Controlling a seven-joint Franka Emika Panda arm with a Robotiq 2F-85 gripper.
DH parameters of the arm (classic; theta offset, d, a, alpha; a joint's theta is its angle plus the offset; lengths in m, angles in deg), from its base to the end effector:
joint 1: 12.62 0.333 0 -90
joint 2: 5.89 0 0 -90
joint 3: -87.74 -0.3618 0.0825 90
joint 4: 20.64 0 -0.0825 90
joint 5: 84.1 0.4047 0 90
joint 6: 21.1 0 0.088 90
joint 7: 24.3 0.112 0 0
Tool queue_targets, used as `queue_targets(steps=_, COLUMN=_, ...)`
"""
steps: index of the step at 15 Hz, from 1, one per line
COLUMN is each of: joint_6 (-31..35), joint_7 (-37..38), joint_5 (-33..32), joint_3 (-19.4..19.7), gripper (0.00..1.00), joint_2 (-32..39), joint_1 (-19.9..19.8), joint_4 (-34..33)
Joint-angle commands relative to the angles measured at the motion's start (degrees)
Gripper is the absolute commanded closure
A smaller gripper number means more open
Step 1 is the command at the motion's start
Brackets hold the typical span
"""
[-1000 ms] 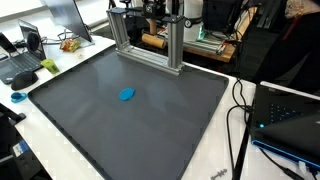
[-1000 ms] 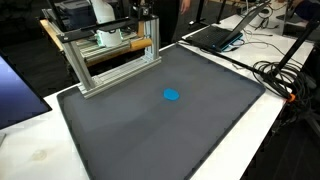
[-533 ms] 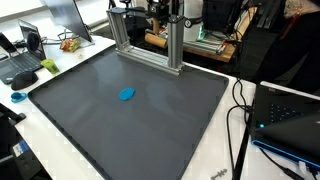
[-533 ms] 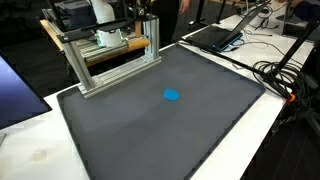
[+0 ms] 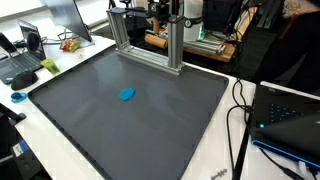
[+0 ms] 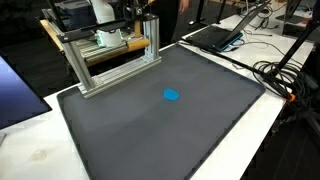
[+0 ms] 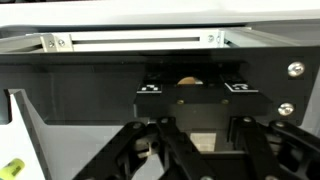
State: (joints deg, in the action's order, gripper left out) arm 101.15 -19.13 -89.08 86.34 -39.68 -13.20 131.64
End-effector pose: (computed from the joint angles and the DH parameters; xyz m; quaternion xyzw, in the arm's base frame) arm 0.3577 0.0011 0.4532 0.9983 -0.0178 0.0347 0.0426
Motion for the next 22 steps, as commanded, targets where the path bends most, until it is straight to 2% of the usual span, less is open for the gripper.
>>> queue_targets(steps=1, joint_6=1.47, joint_7=-2.16, joint_5=2.75, joint_3=1.97, gripper=0.78, joint_2=-3.45, joint_1=0.43, joint_4=3.75)
queue_targets(steps=11, joint_6=-0.57, joint_7=-7.63, joint_5=4.29, joint_3=3.60, gripper=0.78, joint_2=-1.53, joint_1=0.75, joint_4=1.53)
queue_targets(steps=12, joint_6=-0.93, joint_7=-7.91, joint_5=4.12, joint_3=3.49, gripper=0.65, joint_2=-1.11, joint_1=0.71, joint_4=1.11)
queue_targets(steps=13, joint_6=-1.37, joint_7=-8.23, joint_5=4.10, joint_3=3.49, gripper=0.28, joint_2=-0.73, joint_1=0.72, joint_4=0.70)
queue_targets(steps=14, joint_6=-1.56, joint_7=-8.55, joint_5=4.11, joint_3=3.50, gripper=0.27, joint_2=-0.49, joint_1=0.76, joint_4=0.46)
queue_targets(steps=18, joint_6=-2.50, joint_7=-9.21, joint_5=3.75, joint_3=3.34, gripper=0.02, joint_2=0.54, joint_1=0.61, joint_4=-0.38)
queue_targets(steps=22, joint_6=-3.48, joint_7=-9.48, joint_5=3.45, joint_3=3.20, gripper=0.00, joint_2=1.44, joint_1=0.47, joint_4=-1.59)
